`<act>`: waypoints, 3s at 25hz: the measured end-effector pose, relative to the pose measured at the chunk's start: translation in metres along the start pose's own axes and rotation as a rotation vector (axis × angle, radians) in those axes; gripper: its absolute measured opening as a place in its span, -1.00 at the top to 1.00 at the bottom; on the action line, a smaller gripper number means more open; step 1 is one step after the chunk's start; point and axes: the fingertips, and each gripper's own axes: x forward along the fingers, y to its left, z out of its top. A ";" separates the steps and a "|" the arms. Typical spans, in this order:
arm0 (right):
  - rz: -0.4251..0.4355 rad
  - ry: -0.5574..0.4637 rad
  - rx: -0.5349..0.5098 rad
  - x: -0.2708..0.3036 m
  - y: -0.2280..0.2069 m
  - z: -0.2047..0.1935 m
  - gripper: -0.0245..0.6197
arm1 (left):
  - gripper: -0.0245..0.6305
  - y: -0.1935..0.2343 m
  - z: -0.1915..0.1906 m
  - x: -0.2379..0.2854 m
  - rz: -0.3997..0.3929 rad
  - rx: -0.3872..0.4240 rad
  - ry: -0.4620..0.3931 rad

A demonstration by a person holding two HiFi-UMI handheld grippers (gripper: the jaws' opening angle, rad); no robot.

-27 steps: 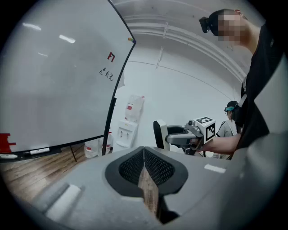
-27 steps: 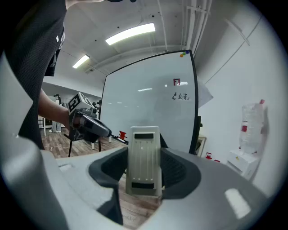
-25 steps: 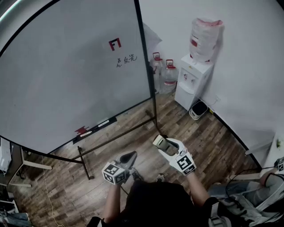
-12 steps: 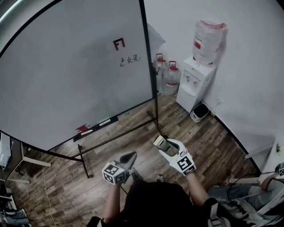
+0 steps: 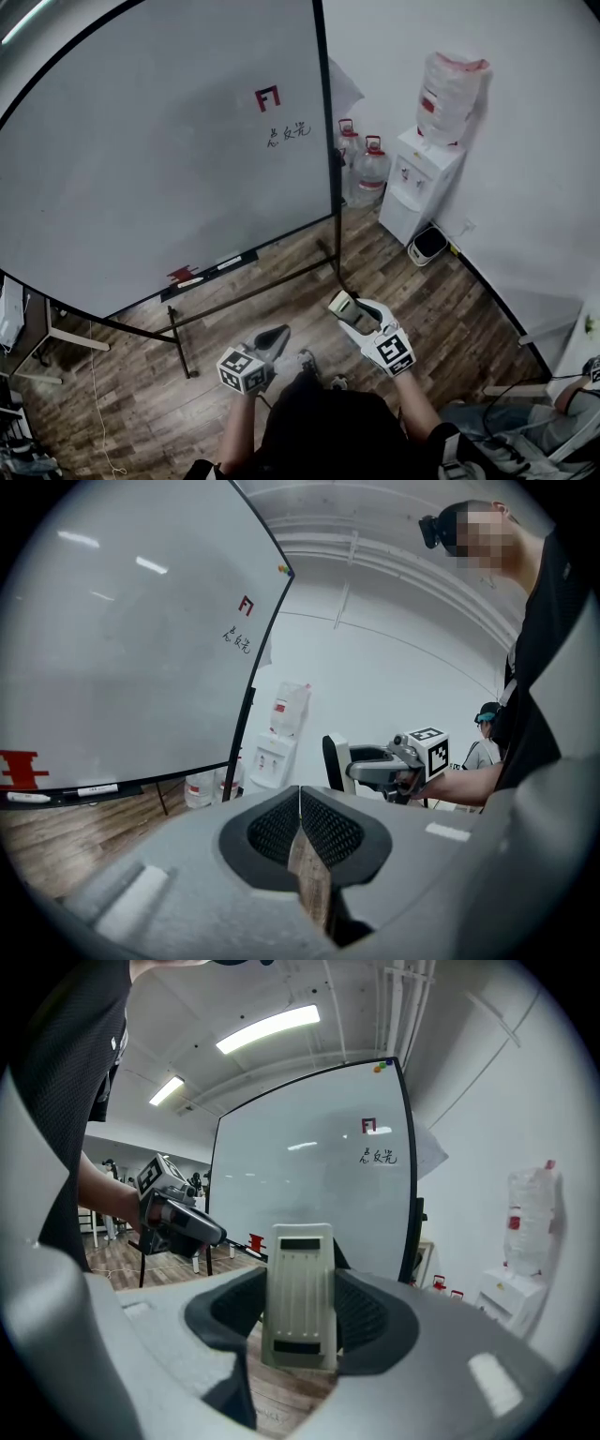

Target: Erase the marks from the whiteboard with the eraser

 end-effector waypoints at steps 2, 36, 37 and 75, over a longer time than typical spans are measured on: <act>-0.003 0.000 0.000 0.008 -0.003 0.003 0.21 | 0.88 0.004 0.006 0.001 -0.014 -0.022 -0.008; -0.051 0.024 -0.040 0.173 -0.053 0.048 0.20 | 0.88 0.187 0.060 0.029 -0.056 0.004 -0.032; -0.053 0.025 -0.036 0.176 -0.054 0.047 0.21 | 0.88 0.190 0.061 0.031 -0.061 0.002 -0.030; 0.143 0.015 -0.045 0.214 -0.231 0.051 0.21 | 0.88 0.213 0.114 0.176 0.129 -0.089 -0.038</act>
